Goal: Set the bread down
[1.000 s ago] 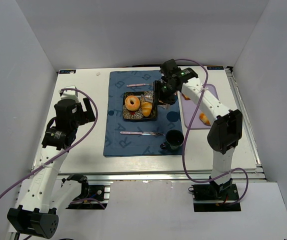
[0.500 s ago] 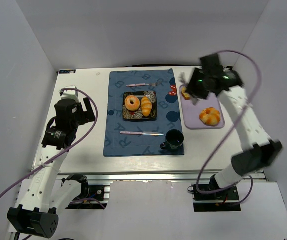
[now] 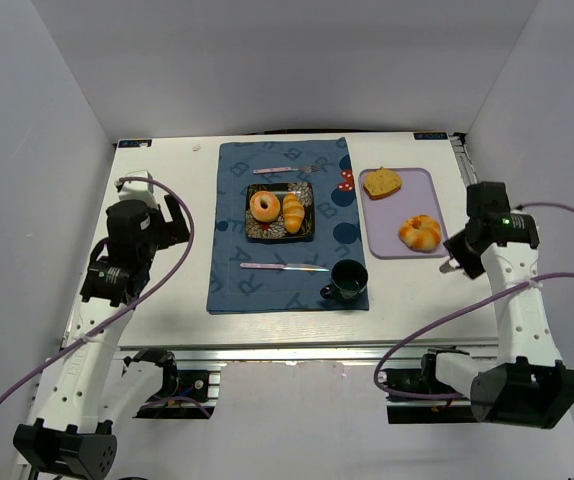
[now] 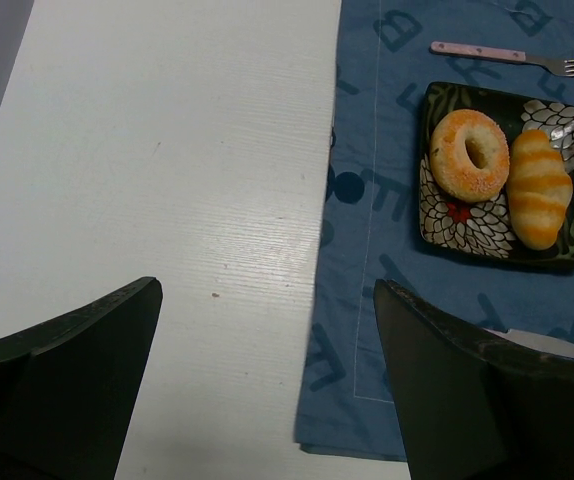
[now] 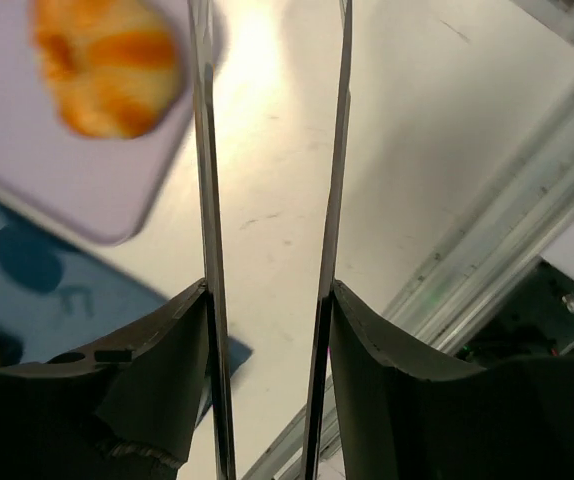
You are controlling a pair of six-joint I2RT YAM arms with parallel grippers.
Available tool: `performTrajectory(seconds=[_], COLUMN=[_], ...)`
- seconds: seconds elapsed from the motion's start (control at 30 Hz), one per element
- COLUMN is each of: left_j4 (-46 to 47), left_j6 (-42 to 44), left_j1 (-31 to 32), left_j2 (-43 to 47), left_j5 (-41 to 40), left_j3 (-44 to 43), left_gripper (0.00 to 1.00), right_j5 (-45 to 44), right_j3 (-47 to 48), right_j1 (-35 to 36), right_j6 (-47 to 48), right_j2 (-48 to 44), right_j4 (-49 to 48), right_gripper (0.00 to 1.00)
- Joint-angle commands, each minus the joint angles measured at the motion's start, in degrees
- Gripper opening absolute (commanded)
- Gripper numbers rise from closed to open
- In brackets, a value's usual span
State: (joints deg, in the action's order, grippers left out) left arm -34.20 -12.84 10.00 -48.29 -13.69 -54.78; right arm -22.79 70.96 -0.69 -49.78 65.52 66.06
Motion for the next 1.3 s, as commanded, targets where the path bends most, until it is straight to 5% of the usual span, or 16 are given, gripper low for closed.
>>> performTrajectory(seconds=[0.0,0.17,0.57,0.73,1.07,1.27], left_j4=[0.80,-0.08,-0.70,-0.79,-0.34,-0.43], left_j6=[1.15,1.59,2.03,2.29,2.29,1.59], left_j1=[0.46,0.64,0.64,0.64,0.64,0.64], left_j2=[1.62,2.41,2.77,2.50,1.54,0.66], left_j5=[0.43,-0.28,-1.60,-2.04,-1.60,-1.16], left_j3=[-0.41,-0.76,-0.41,-0.24,-0.32,-0.50], left_gripper=[0.98,0.98,0.98,0.98,0.98,0.98], right_j5=[-2.26,3.88,13.82,14.61,15.14,14.60], right_j3=[-5.99,-14.87,-25.52,-25.61,-17.10,1.00], right_j1=[-3.78,-8.98,-9.16,-9.16,-9.16,-9.16], right_j6=[-5.94,-4.71,-3.66,-2.70,0.46,7.75], right_j2=[-2.85,-2.15,8.48,8.49,1.74,-4.25], right_j4=[0.30,-7.07,-18.69,-19.13,-9.13,1.26], right_gripper=[0.53,0.55,0.57,0.76,0.89,0.89])
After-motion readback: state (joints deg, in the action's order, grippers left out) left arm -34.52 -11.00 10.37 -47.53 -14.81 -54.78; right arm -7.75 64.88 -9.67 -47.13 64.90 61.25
